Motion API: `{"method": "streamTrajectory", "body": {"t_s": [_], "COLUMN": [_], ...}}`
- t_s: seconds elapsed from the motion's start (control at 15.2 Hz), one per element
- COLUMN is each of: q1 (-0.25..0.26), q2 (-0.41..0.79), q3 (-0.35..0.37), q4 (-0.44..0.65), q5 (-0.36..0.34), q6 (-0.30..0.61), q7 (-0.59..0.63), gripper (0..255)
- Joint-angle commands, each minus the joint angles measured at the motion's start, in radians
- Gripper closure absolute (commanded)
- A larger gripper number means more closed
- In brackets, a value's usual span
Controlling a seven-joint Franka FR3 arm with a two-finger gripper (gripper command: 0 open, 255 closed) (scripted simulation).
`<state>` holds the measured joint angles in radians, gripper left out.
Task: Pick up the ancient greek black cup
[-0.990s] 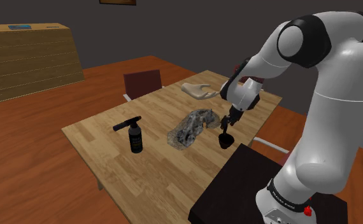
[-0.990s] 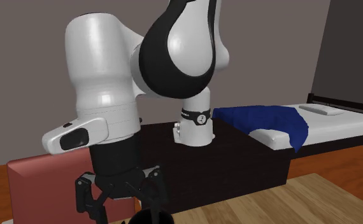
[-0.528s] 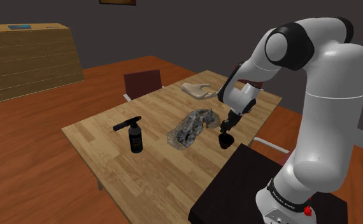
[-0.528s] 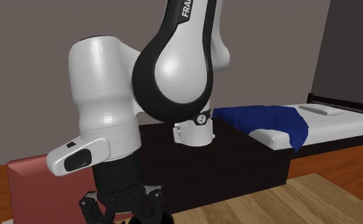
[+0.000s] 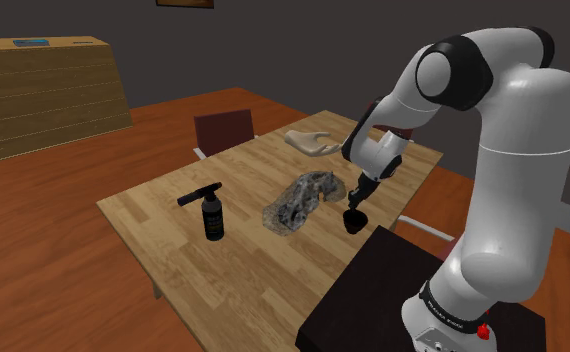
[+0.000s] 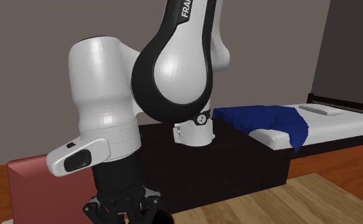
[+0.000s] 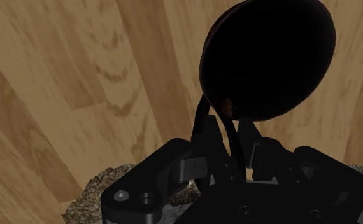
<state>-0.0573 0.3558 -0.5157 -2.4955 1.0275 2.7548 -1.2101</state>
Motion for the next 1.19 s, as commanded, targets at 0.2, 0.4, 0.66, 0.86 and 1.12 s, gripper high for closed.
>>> {"method": "streamTrajectory", "body": {"t_s": [0.2,0.4,0.66,0.86,1.12], "q1": [0.034,0.069,0.115,0.145,0.159], "q2": [-0.051,-0.103,-0.176,-0.234,-0.277], "q3": [-0.045,-0.093,-0.159,-0.205,-0.231], "q4": [-0.023,-0.043,-0.066,-0.08,-0.088], "q5": [-0.081,-0.171,-0.303,-0.414,-0.498], "q6": [-0.01,-0.021,-0.037,-0.052,-0.063], "q7": [0.066,0.138,0.242,0.328,0.393], "gripper": [255,255,255,255,255]}}
